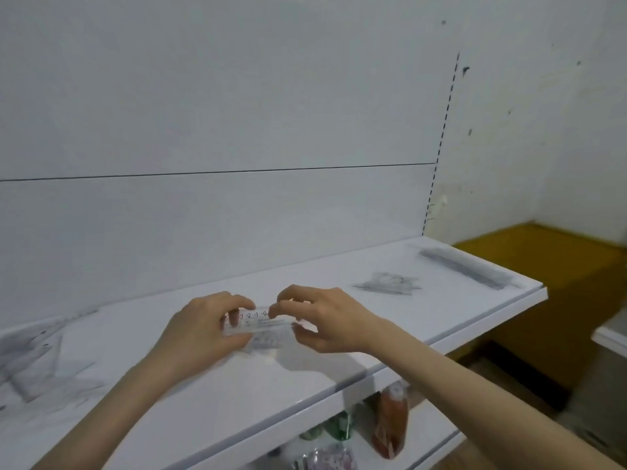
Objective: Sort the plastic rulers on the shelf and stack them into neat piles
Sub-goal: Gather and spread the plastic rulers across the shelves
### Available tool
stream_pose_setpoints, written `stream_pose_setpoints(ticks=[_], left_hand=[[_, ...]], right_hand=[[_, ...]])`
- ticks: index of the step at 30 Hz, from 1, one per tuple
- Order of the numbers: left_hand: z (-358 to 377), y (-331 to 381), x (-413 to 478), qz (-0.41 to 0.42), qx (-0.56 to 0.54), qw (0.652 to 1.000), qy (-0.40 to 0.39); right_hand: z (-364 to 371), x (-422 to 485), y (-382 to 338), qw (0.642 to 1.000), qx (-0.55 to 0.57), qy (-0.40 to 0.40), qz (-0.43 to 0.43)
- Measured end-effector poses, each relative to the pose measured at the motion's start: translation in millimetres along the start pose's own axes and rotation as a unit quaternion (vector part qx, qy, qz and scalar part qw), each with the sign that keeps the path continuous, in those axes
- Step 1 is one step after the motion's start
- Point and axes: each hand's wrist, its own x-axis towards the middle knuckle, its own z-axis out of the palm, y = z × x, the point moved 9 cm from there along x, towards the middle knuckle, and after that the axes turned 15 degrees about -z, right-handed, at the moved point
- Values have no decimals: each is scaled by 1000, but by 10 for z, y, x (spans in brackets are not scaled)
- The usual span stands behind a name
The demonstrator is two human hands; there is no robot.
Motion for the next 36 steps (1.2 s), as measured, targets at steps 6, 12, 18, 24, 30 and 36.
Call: stream_pose_setpoints(ticks=[6,12,18,24,30,36], left_hand=[[818,1064,598,-8,-8,1000,1],[1378,1685,915,-31,-62,997,27],[1505,1646,1071,-73,-37,996,31],[1491,1488,1104,-99,-15,994,42],[1504,1474,1103,-96,11,994,48],[1128,1262,882,-110,41,990,81]], right_hand=[[-549,-1627,942,987,36,-20,153],[-873,-3293,1904,911,-44,25,410],[-492,-3556,2321,883,-97,-45,457],[-402,-3632,2505,867,-130,-131,463],[-568,-3478,2467,870,-147,-128,453],[-533,-2498,2281,934,-122,-55,332]])
